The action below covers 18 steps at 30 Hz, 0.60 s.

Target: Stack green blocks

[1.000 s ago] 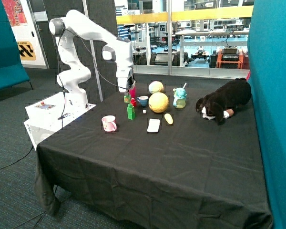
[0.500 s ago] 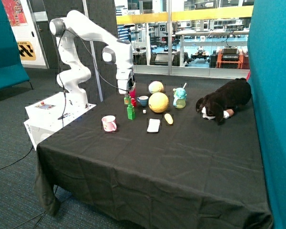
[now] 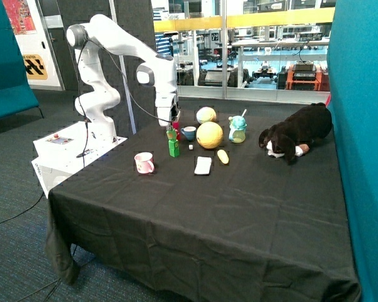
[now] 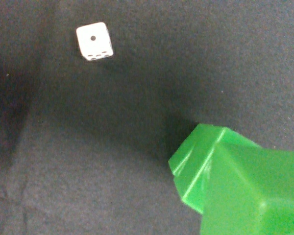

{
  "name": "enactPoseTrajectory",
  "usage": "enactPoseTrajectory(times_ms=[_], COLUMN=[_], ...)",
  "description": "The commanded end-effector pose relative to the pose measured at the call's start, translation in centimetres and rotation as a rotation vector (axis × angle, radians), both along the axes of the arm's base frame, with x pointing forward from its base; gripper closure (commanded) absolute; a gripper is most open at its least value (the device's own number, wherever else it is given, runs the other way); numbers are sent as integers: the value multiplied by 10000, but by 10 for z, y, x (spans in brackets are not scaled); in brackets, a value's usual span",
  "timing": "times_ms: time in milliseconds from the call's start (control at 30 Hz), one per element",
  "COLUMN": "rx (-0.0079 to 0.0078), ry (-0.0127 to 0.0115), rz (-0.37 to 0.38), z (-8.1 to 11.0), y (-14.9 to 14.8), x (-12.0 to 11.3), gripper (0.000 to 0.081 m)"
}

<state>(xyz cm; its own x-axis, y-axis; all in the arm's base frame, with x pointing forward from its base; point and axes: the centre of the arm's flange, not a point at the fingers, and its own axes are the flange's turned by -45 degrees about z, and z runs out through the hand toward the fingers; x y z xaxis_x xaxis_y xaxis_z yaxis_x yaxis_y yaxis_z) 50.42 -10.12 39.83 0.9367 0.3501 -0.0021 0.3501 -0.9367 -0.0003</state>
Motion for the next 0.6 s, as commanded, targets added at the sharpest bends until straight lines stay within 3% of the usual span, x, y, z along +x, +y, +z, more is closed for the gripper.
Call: enactPoseTrajectory(times_ms=[0,567], rx=[4,4], ry=[-21,-21], rz=[-11,12], z=[-5,-14], y=[0,1], x=[2,-4], gripper=[808,808])
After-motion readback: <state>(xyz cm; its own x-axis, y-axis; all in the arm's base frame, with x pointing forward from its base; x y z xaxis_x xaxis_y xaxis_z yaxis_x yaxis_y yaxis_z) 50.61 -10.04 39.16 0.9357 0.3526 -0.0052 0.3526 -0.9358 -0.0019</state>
